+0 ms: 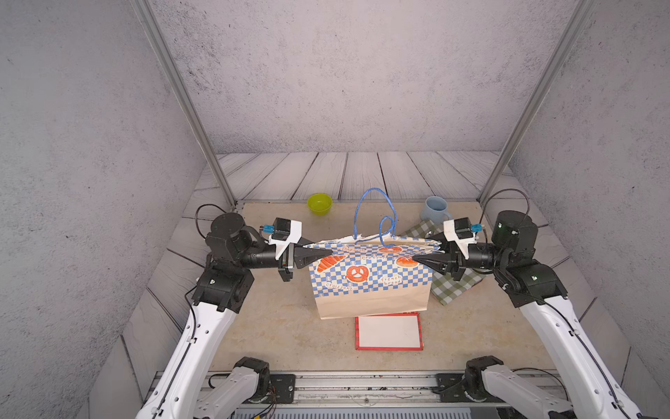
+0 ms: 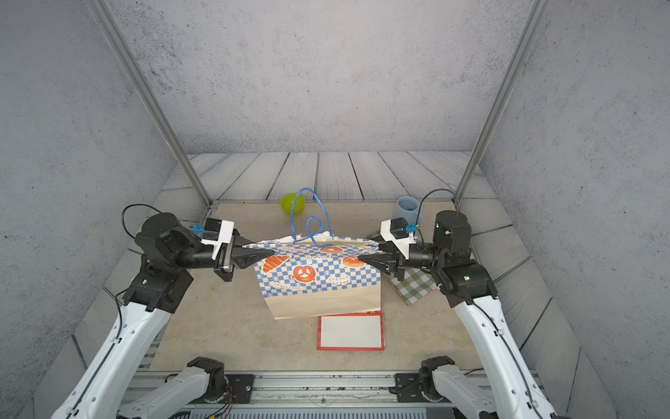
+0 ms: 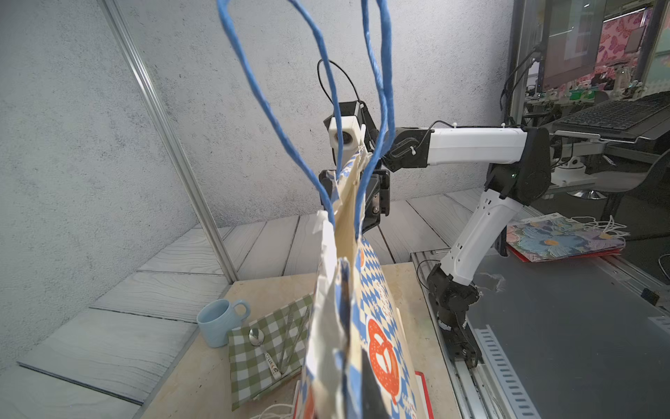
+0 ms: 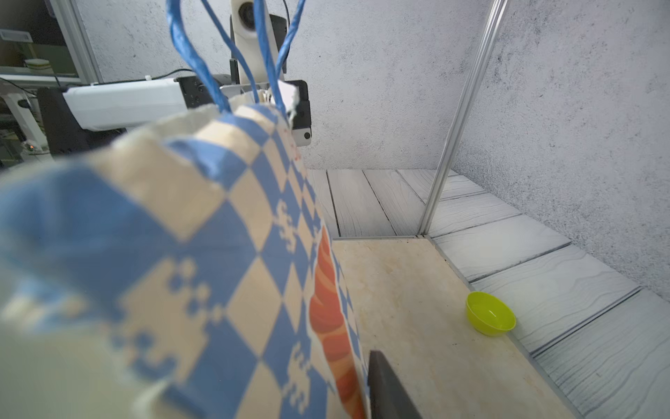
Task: Put away the paper bag
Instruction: Press the paper bag.
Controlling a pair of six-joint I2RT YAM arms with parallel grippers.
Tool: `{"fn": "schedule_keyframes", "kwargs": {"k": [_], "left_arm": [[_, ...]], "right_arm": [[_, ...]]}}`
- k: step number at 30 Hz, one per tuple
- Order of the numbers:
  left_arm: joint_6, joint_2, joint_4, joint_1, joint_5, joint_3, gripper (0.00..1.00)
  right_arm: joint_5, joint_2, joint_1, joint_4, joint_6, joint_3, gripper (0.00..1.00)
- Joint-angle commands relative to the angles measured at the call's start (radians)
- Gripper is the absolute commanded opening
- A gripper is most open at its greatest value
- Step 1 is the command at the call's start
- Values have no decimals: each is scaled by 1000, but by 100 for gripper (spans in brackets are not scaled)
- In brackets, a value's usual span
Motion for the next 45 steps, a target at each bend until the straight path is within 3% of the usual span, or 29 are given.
{"fn": "schedule_keyframes", "kwargs": {"k": [1, 5, 7, 9, 13, 19, 23, 31, 34, 36, 37, 38, 41, 45], "left_arm": [[-12, 1, 26, -6, 13, 18, 0], [-12, -1, 19, -6, -19, 5, 2], [-21, -2, 28, -6, -43, -5, 19], [-51, -4, 54, -6, -82, -26, 50], [-177, -11, 165, -6, -153, -115, 74], [-407, -17, 422, -5, -200, -238, 81], [-392, -20, 399, 1, -223, -232, 81], [-253, -86, 266, 63, -365, -231, 82], [-295, -117, 237, 135, -353, -226, 86], [-248, -141, 135, 138, -330, -203, 89], [-259, -144, 120, 137, -312, -200, 97], [-275, -148, 108, 137, -299, -196, 99], [-371, -147, 165, 135, -250, -212, 99], [-476, -113, 221, 125, -273, -209, 99]], "right_arm": [[-35, -13, -5, 66, 85, -9, 28], [-25, -7, -6, 183, 202, -21, 17], [-28, -3, -6, 227, 244, -22, 15], [-35, 1, -6, 253, 264, -21, 13], [-33, 5, -5, 277, 276, -15, 12], [-37, 7, -6, 318, 285, -18, 9], [-39, 6, -6, 343, 282, -31, 0], [14, -7, -6, 291, 202, -51, 0], [57, -20, -6, 289, 181, -55, 0], [72, -28, -6, 313, 189, -54, 0], [73, -29, -6, 325, 199, -51, 0], [71, -26, -7, 339, 212, -44, 0], [42, -25, -6, 363, 242, -20, 0], [-9, -23, -4, 374, 280, 11, 0]]}}
